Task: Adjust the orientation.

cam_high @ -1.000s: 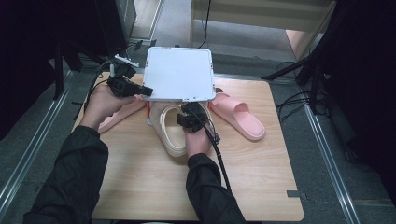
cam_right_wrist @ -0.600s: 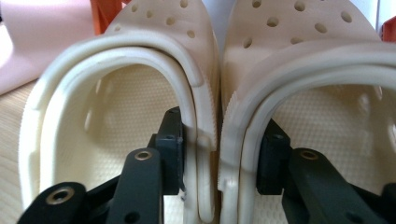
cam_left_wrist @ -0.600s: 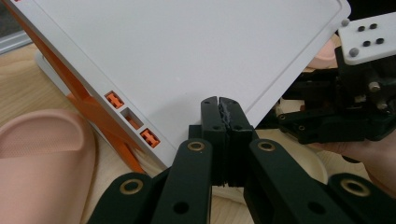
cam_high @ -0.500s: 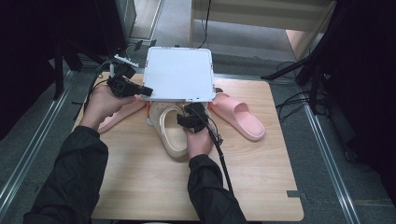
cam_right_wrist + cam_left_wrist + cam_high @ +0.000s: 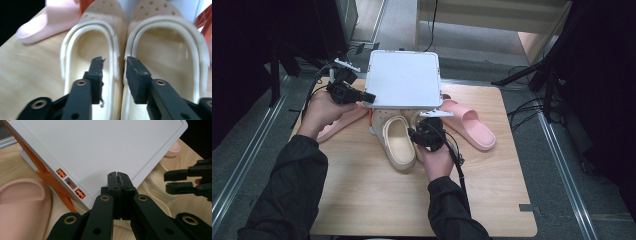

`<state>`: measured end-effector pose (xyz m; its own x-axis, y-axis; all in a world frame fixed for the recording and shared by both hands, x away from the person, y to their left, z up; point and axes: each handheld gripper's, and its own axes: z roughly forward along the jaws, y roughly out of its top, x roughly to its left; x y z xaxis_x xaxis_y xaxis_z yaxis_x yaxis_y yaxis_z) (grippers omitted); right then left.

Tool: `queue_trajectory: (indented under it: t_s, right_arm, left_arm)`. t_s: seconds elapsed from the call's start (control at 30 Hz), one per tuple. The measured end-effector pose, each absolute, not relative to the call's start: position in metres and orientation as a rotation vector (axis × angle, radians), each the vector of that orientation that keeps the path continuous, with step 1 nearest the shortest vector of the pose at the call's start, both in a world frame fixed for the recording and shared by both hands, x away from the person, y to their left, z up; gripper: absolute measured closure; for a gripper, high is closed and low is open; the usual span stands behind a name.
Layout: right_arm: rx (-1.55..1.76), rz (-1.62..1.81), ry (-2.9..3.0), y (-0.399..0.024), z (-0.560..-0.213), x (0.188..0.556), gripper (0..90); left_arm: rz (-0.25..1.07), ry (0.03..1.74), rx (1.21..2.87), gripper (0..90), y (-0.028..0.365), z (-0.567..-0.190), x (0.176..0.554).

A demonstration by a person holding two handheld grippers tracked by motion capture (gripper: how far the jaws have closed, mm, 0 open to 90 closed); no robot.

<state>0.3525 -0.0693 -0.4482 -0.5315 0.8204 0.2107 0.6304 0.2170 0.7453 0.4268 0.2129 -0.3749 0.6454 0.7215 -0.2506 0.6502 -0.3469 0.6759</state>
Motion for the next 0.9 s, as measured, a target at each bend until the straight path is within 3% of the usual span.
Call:
queue_trajectory:
  t_s: [0.4,0.9]
  right_arm:
    - [1.307,1.311,2.345,-0.088,-0.454,0.312,88.9]
    - [1.154,1.224,2.549,-0.086,-0.494,0.274,90.0]
  left_arm:
    - [0.119,1.078,2.083,89.6,0.211,-0.374,0.426]
    - [0.105,1.081,2.077,89.5,0.213,-0.375,0.427]
